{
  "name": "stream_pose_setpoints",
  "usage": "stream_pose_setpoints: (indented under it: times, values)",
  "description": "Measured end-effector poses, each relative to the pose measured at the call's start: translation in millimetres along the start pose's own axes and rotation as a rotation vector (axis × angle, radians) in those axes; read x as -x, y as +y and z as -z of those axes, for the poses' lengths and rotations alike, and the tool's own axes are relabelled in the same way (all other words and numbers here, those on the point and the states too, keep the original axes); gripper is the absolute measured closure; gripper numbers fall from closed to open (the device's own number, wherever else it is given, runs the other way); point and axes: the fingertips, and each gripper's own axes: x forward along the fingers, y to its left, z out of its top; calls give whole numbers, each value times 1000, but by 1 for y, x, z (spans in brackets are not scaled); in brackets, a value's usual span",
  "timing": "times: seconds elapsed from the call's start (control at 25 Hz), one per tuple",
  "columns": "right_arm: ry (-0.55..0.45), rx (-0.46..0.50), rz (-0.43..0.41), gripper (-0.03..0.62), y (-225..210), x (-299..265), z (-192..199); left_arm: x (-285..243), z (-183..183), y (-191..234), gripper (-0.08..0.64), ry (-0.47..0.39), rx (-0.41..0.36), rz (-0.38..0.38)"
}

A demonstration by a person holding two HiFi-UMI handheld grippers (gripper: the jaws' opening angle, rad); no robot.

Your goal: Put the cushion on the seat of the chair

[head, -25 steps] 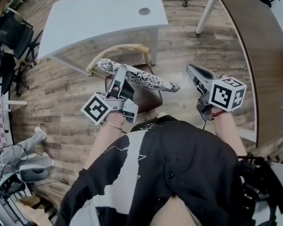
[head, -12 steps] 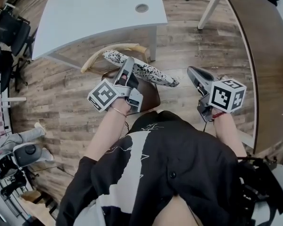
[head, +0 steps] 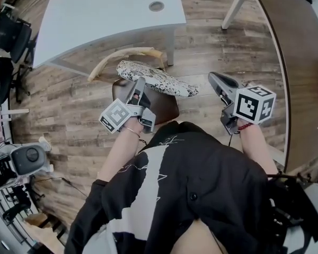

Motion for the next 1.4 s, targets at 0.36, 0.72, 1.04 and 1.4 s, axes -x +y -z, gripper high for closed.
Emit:
stream_pose_setpoints:
  times: [0.36, 0.72, 1.04, 1.4]
  values:
    - [7, 21, -4, 577, 3, -3, -8, 22, 22, 57, 549, 61, -40, -165]
    - [43, 22, -39, 577, 8, -10, 7, 40, 30, 100, 549, 148, -237, -384]
    - [75, 4, -57, 577, 15, -13, 30, 67, 44, 133, 549, 206, -284, -506]
    - [176, 6, -71, 577, 30, -45, 78, 92, 46, 176, 549, 203, -383, -560]
